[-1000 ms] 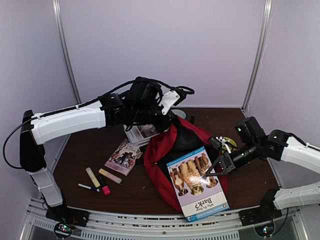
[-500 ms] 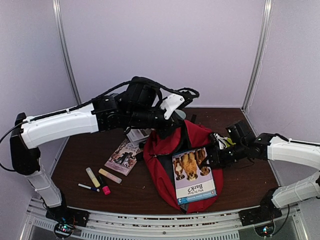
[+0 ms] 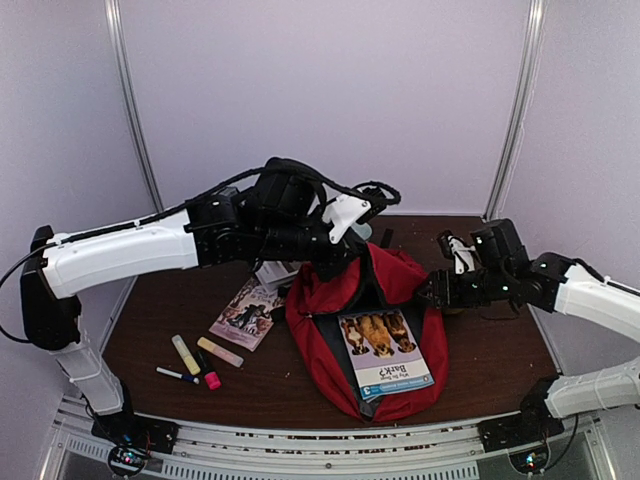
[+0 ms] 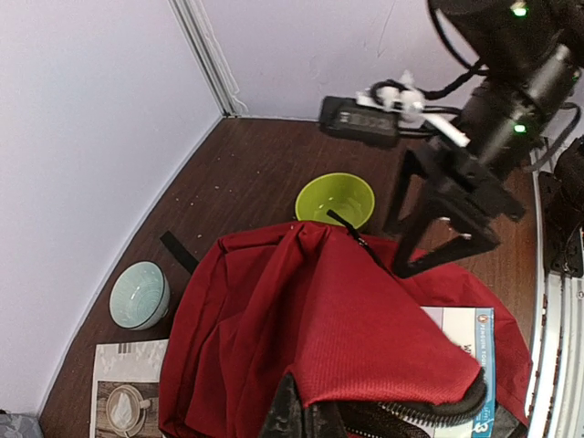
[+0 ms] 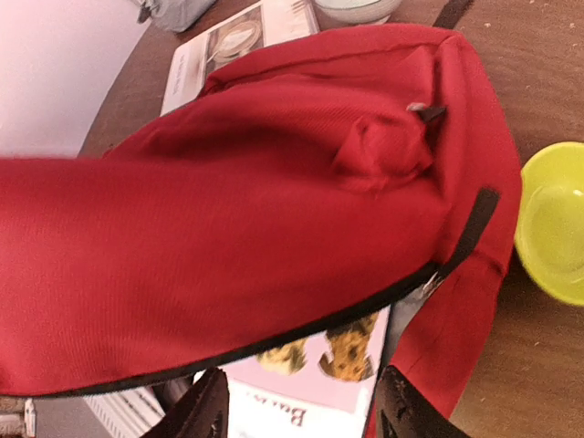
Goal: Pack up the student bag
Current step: Place the book in the largest pocket of the bag, then adjust the book in the largest pocket of the bag.
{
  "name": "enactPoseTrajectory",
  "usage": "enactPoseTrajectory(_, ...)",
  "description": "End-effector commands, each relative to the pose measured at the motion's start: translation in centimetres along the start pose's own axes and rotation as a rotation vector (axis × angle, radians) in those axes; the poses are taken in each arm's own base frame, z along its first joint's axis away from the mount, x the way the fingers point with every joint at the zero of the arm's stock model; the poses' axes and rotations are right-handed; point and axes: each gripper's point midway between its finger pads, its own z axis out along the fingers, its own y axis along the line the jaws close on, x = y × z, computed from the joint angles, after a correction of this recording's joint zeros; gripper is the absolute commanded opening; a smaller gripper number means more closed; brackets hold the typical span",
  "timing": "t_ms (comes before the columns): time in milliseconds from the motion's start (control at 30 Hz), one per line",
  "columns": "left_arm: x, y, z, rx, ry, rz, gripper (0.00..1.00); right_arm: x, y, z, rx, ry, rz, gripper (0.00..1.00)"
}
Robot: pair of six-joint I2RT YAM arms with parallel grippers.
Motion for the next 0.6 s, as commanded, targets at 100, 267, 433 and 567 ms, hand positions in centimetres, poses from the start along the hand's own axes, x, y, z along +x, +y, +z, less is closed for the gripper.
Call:
enactPoseTrajectory(100,-2.0,0.8,0.1,-0.027,-0.068,0.008,0.00,9.7,4.3,-1.4,-0.193,0.173,-0.210,0.50)
enactPoseTrajectory(267,-1.6,1.6,0.3,-0.047,-0.055,-0.023,0.00,13.4,5.3,0.4,-0.227,0.214,-0.292,0.49)
enactPoseTrajectory(433,-1.7,1.8,0.1,-0.050,-0.056,-0.025,0.00,17.5,3.5,2.2,-0.135,0.353,-0.361,0.47)
enactPoseTrajectory(567,-1.7,1.5,0.3,-0.037,-0.058,-0.039,0.00,18.4,1.1,3.2,0.029,0.390,-0.389,0.44)
